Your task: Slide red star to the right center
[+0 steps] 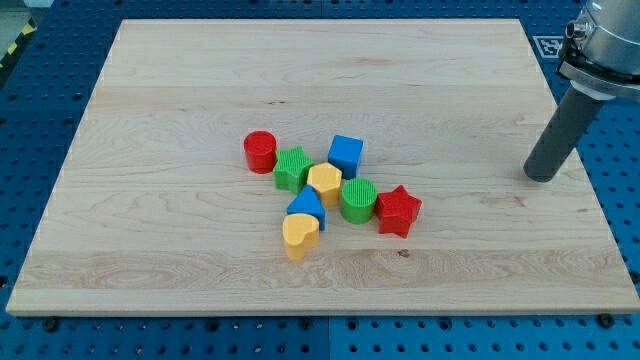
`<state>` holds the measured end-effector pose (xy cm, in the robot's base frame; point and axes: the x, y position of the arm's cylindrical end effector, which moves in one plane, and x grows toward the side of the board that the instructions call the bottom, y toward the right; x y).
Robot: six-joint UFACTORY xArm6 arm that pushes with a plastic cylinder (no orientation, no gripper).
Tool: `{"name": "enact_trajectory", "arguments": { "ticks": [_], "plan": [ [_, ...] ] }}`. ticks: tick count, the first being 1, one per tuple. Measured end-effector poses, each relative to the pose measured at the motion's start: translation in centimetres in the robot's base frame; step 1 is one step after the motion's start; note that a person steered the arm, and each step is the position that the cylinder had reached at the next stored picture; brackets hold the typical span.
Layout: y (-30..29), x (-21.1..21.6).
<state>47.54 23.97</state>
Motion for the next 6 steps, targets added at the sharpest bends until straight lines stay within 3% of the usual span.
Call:
{"name": "enact_trajectory", "arguments": {
  "ticks": [1,2,4,6],
  "plan": [
    [0.0,0.2],
    [-0.1,5.0],
    [-10.0,10.5],
    [-19.9,8.5]
  ]
}}
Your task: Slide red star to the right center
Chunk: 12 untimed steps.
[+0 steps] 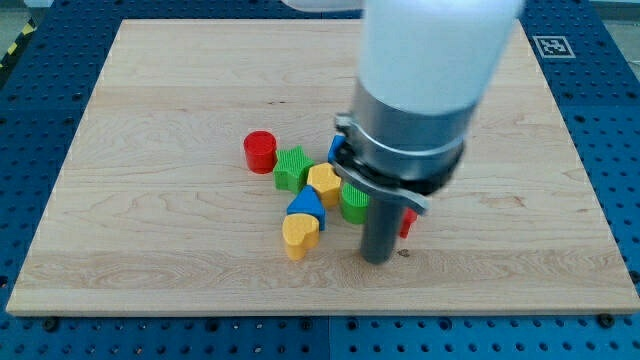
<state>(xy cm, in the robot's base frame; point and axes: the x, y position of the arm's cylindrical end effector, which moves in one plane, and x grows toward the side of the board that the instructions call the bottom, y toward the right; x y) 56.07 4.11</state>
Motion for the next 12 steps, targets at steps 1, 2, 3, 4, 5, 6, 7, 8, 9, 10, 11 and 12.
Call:
{"name": "enact_trajectory", "arguments": {
  "ticks": [1,2,3,4,5,6,7,8,9,10,11,12],
  "plan": [
    [0.0,-1.9],
    [0.8,-1.9],
    [3.6,-1.7],
    [6.0,-2.1],
    [7.6,1.1],
    [8.1,-1.7],
    [8.1,-2.2],
    [8.1,-2.8],
    [8.0,-4.9],
    [7.8,-5.3],
    [7.5,-7.0],
    [7.7,-9.4]
  ]
}}
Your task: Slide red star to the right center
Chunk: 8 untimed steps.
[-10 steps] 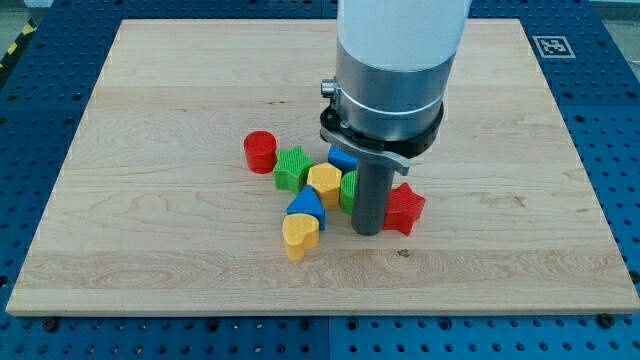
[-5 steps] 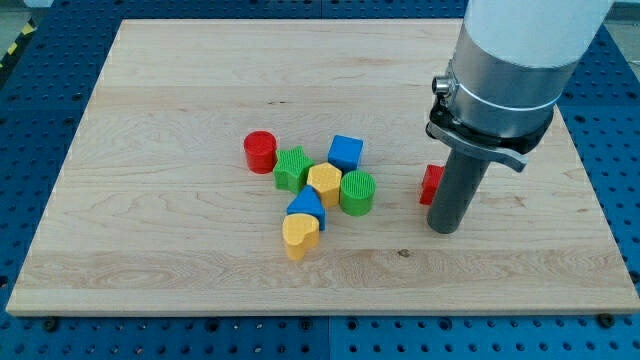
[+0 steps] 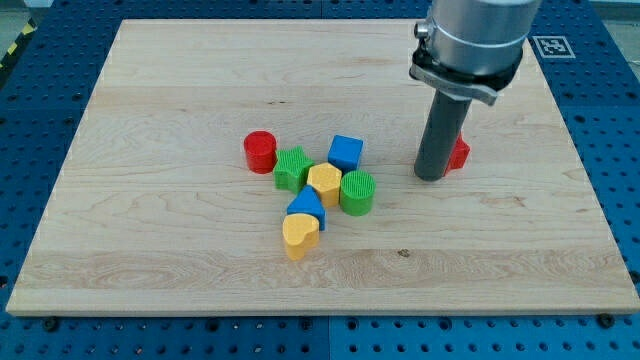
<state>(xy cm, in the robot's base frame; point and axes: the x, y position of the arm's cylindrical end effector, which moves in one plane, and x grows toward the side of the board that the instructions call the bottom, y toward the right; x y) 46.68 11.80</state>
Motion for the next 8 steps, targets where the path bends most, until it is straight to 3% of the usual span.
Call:
{"name": "enact_trajectory", "arguments": {
  "ticks": [3,5,8],
  "plan": [
    [-0.3,-2.2],
    [6.5,-2.9],
    [2.7,-8.2]
  ]
}}
